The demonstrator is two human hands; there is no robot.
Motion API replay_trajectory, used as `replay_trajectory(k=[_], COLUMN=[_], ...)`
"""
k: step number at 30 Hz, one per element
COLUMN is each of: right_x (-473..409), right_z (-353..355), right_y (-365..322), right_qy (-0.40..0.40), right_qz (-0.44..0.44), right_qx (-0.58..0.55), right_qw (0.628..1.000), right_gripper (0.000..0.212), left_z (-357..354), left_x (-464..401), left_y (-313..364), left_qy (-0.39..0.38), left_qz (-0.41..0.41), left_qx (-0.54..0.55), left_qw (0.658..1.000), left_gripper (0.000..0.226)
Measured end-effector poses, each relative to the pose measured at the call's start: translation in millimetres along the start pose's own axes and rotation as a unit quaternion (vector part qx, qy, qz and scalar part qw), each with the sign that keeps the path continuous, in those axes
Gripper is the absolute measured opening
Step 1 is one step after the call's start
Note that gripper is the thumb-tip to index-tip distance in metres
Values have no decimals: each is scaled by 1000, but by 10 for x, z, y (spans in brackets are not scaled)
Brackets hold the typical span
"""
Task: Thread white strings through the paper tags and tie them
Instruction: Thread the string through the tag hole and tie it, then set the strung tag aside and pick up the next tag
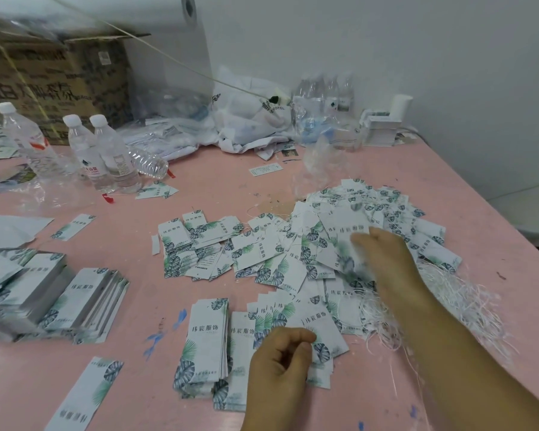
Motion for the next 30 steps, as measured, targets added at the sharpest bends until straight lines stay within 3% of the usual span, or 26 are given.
replay_trajectory(k=[2, 4, 6, 8, 10, 12, 15, 20, 25, 28, 30], right_x=[-372, -667, -880, -929, -947, -960, -955, -806, -50, 481, 705], right_z=[18, -18, -70, -104, -98, -87, -80, -42, -126, -240, -314], right_y=[-98, -129, -89, -26, 40, 37, -36, -199, -287, 70, 363], right_qy=[23, 35, 45, 74, 127, 161, 149, 113, 28, -82, -121], right_qz=[-7, 3, 16, 20, 45, 82, 106, 115, 190, 106, 37], right_qx=[37, 86, 190, 352, 450, 461, 451, 421, 292, 329, 441], right_qw=[999, 996, 981, 933, 883, 869, 874, 893, 937, 935, 888], right_gripper=[35, 14, 25, 13, 42, 40, 20, 20, 5, 12, 27], left_z=[-8, 0, 13, 12, 2, 2, -25, -3, 13, 2, 3], left_x=[1, 11, 15, 8, -2, -9, 8, 24, 38, -2, -27], left_y=[-7, -18, -24, -31, -42, -40, 5, 30, -21, -196, -269], left_qy=[3, 7, 11, 7, 1, -3, -10, 0, 65, 109, 107], left_qz=[0, 1, -1, -2, 0, 3, 1, -7, -24, 12, 17], left_qx=[-10, -15, -19, -22, -26, -33, -47, -49, -3, 125, 152], left_qw=[1000, 1000, 1000, 1000, 1000, 999, 999, 999, 998, 986, 982], left_gripper=[18, 18, 18, 19, 33, 45, 47, 45, 19, 19, 18])
Point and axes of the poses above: each hand's wrist, its own x-axis away from the middle knuckle, its own z-axis out of the back of the hand, y = z × x, the point moved 4 cm from there along -x, towards the middle knuckle, and after that the axes turned 9 degrees about -y, right-handed, at the moved point
